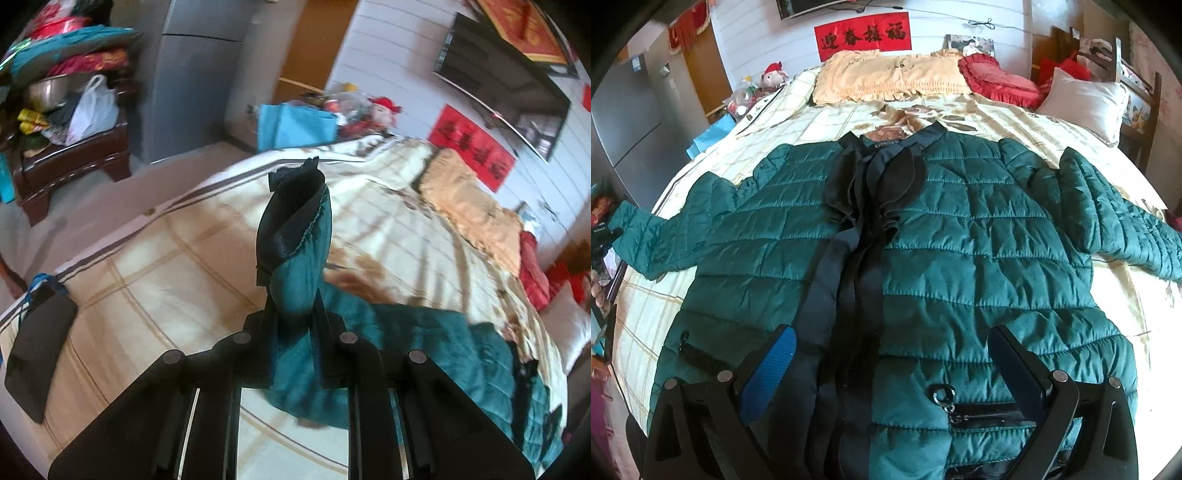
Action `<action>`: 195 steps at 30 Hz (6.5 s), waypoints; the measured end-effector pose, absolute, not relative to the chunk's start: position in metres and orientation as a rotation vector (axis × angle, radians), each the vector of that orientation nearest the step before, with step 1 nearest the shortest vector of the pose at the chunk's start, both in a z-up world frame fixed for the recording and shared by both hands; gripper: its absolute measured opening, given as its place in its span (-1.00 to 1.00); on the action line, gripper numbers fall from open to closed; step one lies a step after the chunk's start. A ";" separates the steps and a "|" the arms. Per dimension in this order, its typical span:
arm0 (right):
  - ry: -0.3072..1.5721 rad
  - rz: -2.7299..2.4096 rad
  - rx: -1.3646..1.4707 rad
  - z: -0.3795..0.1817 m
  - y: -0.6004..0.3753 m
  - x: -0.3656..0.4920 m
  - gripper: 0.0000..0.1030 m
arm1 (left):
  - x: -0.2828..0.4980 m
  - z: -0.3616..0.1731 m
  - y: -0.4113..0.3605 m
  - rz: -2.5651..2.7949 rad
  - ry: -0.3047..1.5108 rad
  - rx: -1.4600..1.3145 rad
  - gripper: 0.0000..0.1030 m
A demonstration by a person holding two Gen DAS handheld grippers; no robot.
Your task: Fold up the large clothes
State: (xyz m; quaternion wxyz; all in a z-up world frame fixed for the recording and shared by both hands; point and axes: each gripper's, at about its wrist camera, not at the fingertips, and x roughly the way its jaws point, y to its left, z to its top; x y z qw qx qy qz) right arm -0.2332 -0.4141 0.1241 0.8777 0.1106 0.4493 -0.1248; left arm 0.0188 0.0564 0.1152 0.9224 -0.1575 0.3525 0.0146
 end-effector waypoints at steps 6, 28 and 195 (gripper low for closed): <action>0.926 -0.292 0.178 0.127 -0.424 -0.233 1.00 | 0.001 0.134 0.009 -0.059 0.715 -0.274 -0.74; 0.908 -0.336 0.246 0.118 -0.459 -0.245 1.00 | -0.039 0.141 -0.136 -0.311 0.777 -0.212 -0.74; 0.898 -0.438 0.246 0.120 -0.575 -0.154 0.17 | -0.007 0.042 -0.213 -0.256 0.984 -0.018 0.18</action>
